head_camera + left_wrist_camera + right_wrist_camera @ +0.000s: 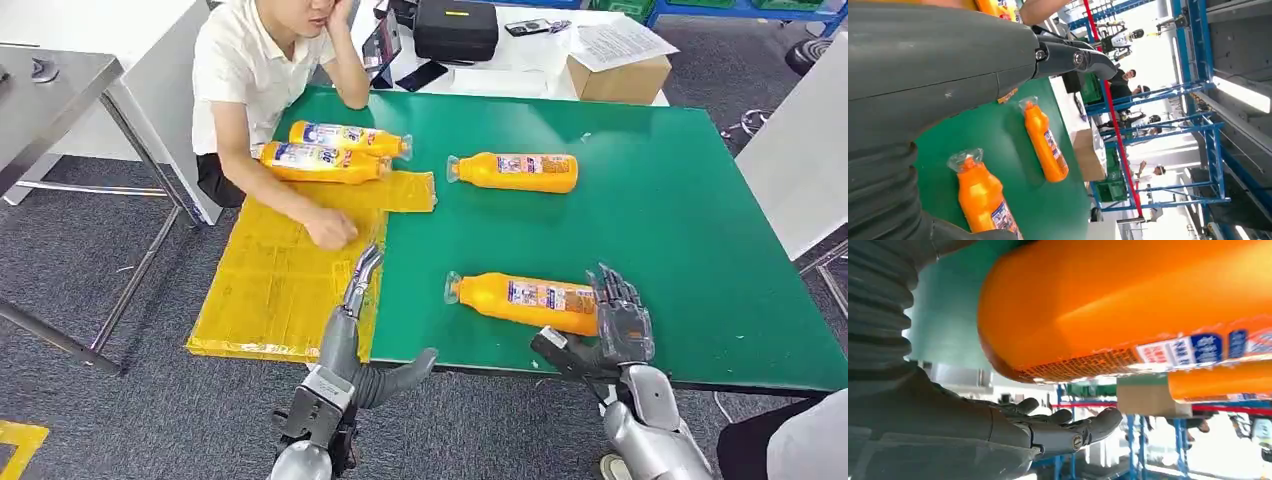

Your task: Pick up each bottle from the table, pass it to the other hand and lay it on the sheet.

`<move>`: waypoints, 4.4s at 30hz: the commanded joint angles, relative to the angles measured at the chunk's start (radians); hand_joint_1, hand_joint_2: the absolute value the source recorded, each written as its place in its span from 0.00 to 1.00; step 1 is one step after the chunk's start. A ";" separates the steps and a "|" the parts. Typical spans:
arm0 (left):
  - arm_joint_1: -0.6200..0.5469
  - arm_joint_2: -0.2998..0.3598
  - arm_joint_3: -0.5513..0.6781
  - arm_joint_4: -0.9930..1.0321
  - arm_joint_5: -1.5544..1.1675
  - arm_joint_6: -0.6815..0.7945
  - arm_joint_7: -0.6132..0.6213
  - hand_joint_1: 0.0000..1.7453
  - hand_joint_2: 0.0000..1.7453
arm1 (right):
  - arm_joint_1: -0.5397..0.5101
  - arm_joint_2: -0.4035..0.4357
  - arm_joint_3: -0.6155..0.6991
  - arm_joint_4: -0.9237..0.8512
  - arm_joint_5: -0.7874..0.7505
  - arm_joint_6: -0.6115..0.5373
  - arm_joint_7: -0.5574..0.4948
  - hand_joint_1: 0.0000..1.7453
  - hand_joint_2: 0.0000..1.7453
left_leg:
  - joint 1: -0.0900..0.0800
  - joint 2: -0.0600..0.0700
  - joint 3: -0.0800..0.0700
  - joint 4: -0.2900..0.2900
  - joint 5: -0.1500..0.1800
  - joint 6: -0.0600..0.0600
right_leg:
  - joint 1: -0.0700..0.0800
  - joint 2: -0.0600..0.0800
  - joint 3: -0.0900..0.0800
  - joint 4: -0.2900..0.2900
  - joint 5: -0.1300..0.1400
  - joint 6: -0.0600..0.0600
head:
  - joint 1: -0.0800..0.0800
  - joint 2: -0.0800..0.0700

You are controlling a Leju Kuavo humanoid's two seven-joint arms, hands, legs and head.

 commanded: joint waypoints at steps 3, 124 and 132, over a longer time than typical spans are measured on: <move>0.019 0.056 -0.009 -0.018 0.015 0.023 -0.005 0.00 1.00 | -0.009 0.045 0.063 -0.083 0.158 -0.003 -0.003 0.00 1.00 | 0.001 0.002 -0.001 -0.001 0.000 -0.002 | 0.001 0.003 -0.001 0.000 0.001 -0.002 | 0.000 0.000; -0.124 0.044 -0.074 0.160 0.597 -0.331 0.164 1.00 1.00 | 0.039 0.191 0.477 -0.327 -0.924 0.836 -0.348 1.00 1.00 | 0.003 0.002 -0.008 -0.002 -0.002 -0.003 | 0.003 0.003 -0.006 -0.002 -0.001 -0.002 | 0.000 0.000; -0.087 0.022 -0.036 0.081 0.633 -0.381 0.154 1.00 1.00 | 0.039 0.186 0.502 -0.318 -0.894 0.792 -0.344 0.91 1.00 | 0.004 0.002 -0.009 -0.001 -0.002 -0.002 | 0.003 0.003 -0.006 -0.002 -0.002 -0.002 | 0.000 0.000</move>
